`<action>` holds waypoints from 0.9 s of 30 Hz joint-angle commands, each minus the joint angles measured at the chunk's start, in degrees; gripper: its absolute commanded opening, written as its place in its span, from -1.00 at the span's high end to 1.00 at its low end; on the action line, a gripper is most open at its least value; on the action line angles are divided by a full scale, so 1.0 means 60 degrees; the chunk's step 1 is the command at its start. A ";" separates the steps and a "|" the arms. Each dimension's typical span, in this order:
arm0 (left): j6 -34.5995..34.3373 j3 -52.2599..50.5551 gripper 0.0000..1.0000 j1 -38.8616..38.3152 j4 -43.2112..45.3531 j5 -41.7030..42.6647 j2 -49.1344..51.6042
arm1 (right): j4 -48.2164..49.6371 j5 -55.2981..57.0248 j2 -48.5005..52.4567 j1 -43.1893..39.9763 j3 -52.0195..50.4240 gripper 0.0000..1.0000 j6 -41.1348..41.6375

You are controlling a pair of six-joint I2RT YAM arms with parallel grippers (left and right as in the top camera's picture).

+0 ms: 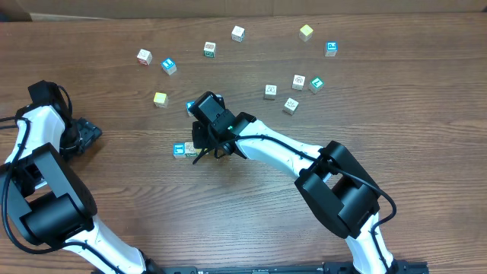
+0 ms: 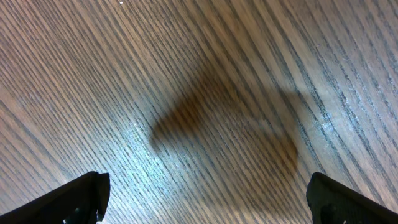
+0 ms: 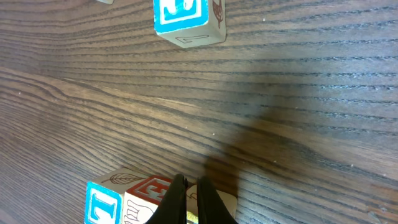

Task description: Form a horizontal line

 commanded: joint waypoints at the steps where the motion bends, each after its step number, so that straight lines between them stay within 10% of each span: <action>1: 0.0011 -0.0051 -0.99 0.0076 0.0011 -0.0098 0.0026 | 0.0011 -0.0033 0.0044 0.0007 0.0102 0.91 0.0022; 27: 0.0011 -0.0051 -1.00 0.0055 0.0011 -0.0098 0.0026 | -0.0062 -0.0364 0.0044 0.0007 0.0102 0.92 0.0018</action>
